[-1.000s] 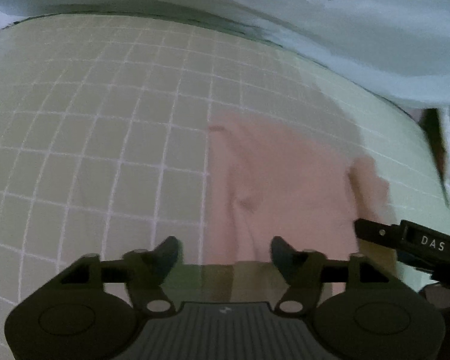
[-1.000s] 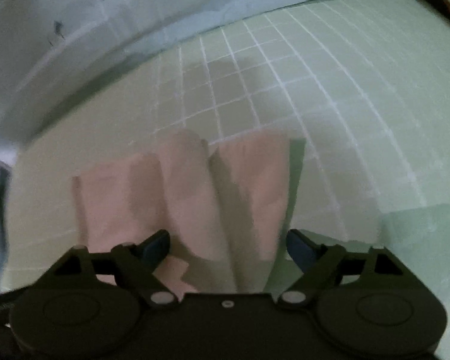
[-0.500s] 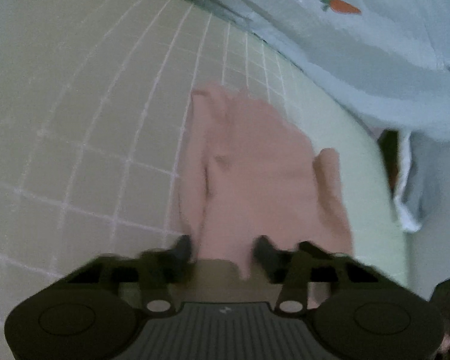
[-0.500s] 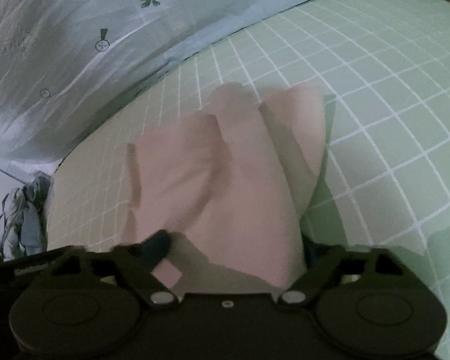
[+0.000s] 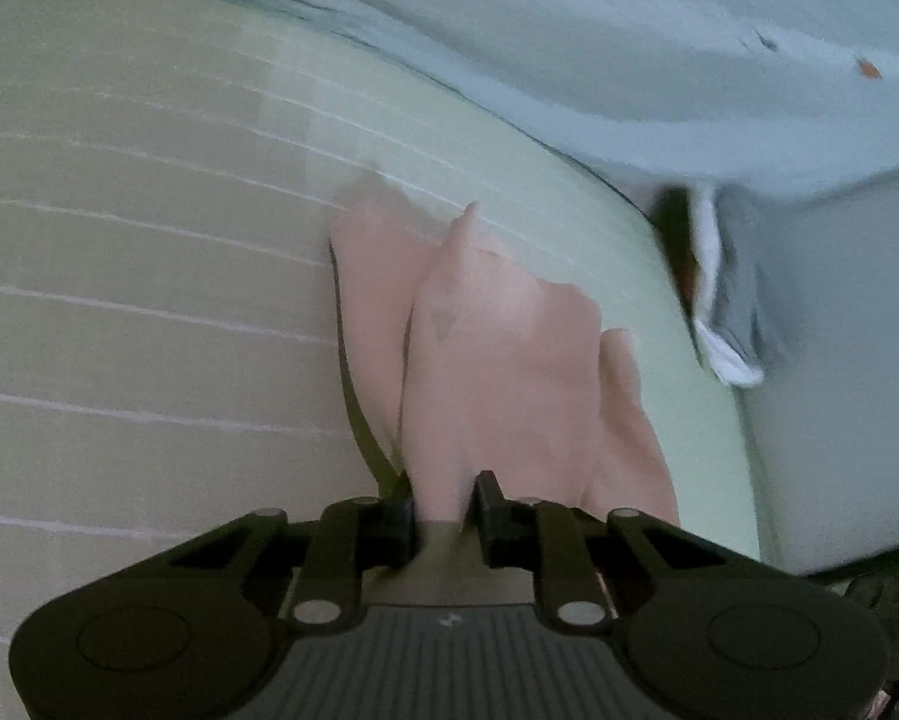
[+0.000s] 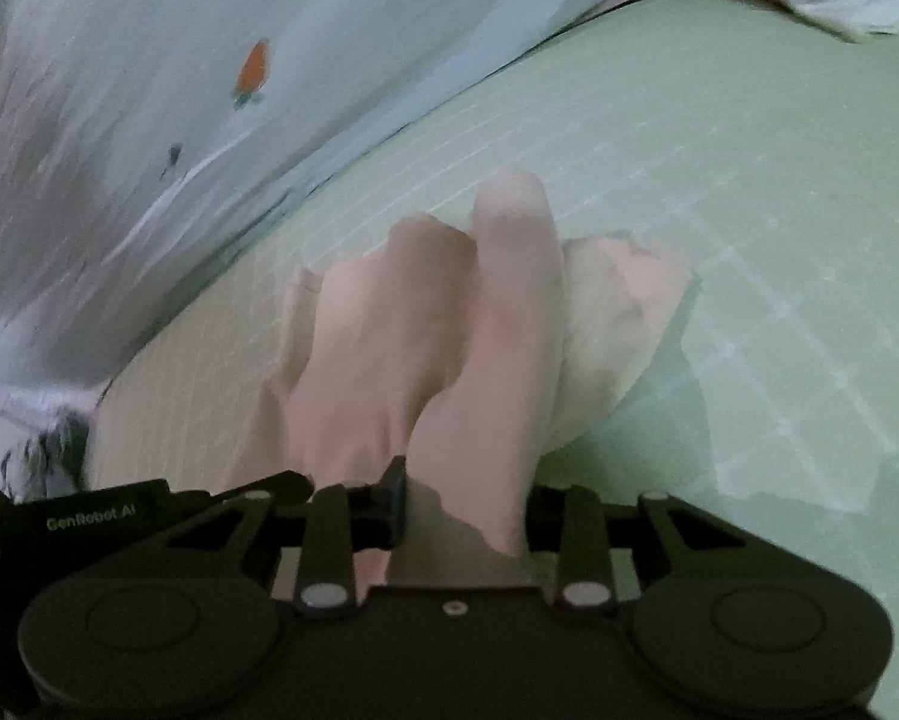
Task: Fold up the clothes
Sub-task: 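Carry the folded sweater with both grippers onto the clothes stack and release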
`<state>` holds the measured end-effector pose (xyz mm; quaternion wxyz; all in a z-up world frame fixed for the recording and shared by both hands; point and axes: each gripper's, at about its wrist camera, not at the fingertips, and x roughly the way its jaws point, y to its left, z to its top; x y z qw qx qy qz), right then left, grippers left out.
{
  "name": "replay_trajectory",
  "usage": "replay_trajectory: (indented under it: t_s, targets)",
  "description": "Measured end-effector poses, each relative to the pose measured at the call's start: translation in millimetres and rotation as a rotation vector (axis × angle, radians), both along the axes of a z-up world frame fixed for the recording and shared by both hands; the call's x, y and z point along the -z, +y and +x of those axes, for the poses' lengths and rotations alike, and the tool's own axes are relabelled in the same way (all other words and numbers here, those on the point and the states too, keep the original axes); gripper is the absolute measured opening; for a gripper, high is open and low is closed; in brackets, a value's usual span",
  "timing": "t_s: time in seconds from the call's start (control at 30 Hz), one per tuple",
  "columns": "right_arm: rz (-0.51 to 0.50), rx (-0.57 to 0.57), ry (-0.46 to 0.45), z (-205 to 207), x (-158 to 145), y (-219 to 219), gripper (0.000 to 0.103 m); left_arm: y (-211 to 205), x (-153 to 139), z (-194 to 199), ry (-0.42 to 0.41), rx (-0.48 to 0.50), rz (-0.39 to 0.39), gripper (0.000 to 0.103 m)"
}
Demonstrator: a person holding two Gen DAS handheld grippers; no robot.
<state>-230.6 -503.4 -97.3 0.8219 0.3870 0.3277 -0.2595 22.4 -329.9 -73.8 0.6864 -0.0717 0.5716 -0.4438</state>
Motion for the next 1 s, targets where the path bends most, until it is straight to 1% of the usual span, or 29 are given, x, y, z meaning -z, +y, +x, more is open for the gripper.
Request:
replay_trajectory:
  t_s: [0.17,0.23,0.4,0.5,0.67,0.83,0.93,1.0]
  targets:
    - [-0.003,0.070,-0.013,-50.0,-12.0,-23.3,0.033,-37.9,-16.6,-43.1,-0.024,0.077,-0.008,0.021]
    - [-0.017,0.080,-0.021,-71.9,-15.9,-38.0,0.033,-55.2,-24.9,-69.8,-0.044,0.103,-0.019,0.021]
    - [-0.039,0.124,-0.041,-129.6,-27.5,-85.0,0.033,-96.3,-38.0,-138.2,-0.054,0.125,-0.041,0.021]
    - [-0.083,0.127,-0.038,-167.6,-37.4,-111.9,0.033,-127.2,-45.1,-180.2,-0.070,0.144,-0.048,0.021]
    - [-0.103,0.159,-0.047,-229.8,-49.5,-164.4,0.033,-179.5,-50.2,-230.1,-0.046,0.155,-0.065,0.021]
    - [-0.139,0.190,-0.053,-261.6,-66.1,-217.4,0.033,-240.3,-61.8,-259.2,-0.066,0.183,-0.096,0.021]
    - [-0.165,0.193,-0.075,-262.9,-79.5,-256.1,0.033,-283.8,-74.2,-262.7,-0.083,0.176,-0.135,0.021]
    - [-0.214,0.167,-0.081,-254.1,-95.2,-285.2,0.033,-314.5,-85.5,-257.7,-0.091,0.156,-0.169,0.021]
